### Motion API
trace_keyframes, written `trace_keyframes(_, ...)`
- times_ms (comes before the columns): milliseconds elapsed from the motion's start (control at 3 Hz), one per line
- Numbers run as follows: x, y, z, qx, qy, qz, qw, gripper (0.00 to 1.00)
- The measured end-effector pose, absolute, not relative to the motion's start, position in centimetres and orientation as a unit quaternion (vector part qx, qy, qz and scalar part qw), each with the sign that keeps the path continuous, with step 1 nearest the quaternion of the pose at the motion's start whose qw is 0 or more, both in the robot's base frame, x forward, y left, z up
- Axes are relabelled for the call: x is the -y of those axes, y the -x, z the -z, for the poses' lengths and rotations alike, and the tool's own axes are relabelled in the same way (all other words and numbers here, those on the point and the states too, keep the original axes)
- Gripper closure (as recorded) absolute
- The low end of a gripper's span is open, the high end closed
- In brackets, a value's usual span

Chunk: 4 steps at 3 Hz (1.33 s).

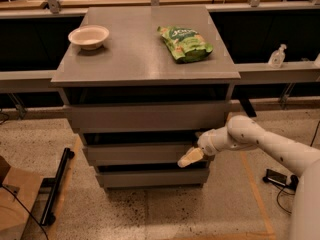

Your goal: Open middle drawer

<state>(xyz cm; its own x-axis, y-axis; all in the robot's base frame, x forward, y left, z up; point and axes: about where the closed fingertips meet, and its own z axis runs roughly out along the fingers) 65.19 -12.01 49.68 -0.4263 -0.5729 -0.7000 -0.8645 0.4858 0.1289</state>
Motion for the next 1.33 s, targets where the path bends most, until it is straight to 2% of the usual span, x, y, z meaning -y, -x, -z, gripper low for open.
trace_keyframes(667,12.1,-66.3,-46.2,-0.815,0.403,-0.254,0.331,0.0)
trace_keyframes(1333,11.9,-66.5,-45.7,-0.816,0.396,-0.258,0.333,0.49)
